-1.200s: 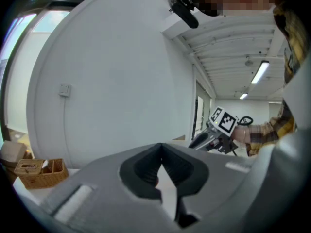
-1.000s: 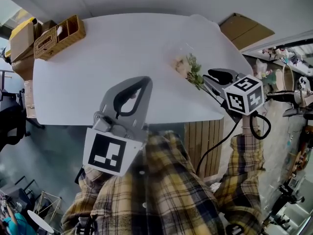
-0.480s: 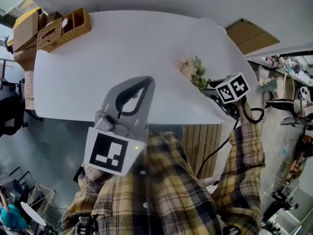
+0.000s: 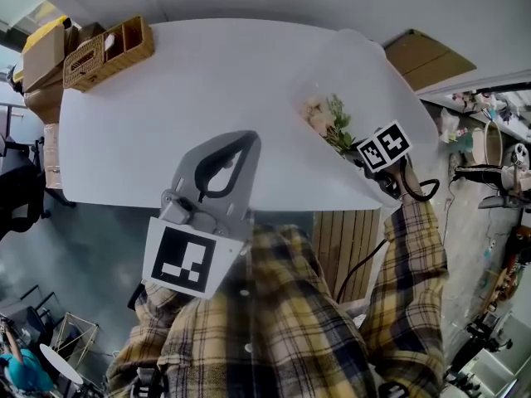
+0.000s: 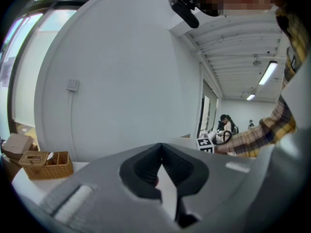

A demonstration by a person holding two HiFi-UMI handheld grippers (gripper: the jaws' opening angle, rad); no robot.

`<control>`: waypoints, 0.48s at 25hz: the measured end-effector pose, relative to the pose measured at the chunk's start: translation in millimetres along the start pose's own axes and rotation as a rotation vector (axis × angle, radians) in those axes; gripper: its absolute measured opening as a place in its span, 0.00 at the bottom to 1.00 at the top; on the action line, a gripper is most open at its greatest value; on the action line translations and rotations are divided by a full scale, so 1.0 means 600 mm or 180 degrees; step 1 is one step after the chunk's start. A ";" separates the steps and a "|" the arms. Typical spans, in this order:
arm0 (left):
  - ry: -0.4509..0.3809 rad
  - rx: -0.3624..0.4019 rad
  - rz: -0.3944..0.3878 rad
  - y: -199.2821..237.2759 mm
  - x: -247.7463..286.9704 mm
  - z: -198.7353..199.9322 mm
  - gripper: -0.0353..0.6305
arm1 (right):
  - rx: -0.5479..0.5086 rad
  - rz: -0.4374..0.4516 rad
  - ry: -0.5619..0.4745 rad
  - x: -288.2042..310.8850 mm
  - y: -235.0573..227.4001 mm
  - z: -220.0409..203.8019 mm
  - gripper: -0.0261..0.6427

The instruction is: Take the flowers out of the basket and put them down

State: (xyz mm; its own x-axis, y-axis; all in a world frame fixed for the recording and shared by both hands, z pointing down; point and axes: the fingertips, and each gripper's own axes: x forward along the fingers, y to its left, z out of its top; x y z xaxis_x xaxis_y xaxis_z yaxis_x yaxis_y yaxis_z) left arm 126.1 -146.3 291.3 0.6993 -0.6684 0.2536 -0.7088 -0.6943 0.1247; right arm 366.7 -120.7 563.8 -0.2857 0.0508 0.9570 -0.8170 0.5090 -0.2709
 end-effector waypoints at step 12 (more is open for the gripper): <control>-0.0003 0.0062 -0.0144 -0.024 0.005 0.005 0.06 | -0.0181 -0.0436 -0.0185 -0.022 0.006 0.010 0.08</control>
State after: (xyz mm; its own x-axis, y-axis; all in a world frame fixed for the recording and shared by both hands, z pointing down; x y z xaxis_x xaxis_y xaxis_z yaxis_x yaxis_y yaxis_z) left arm 138.7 -139.0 287.5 0.7306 -0.6365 0.2472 -0.6746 -0.7288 0.1174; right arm 364.6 -124.7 549.4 -0.2035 -0.0714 0.9765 -0.8210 0.5557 -0.1305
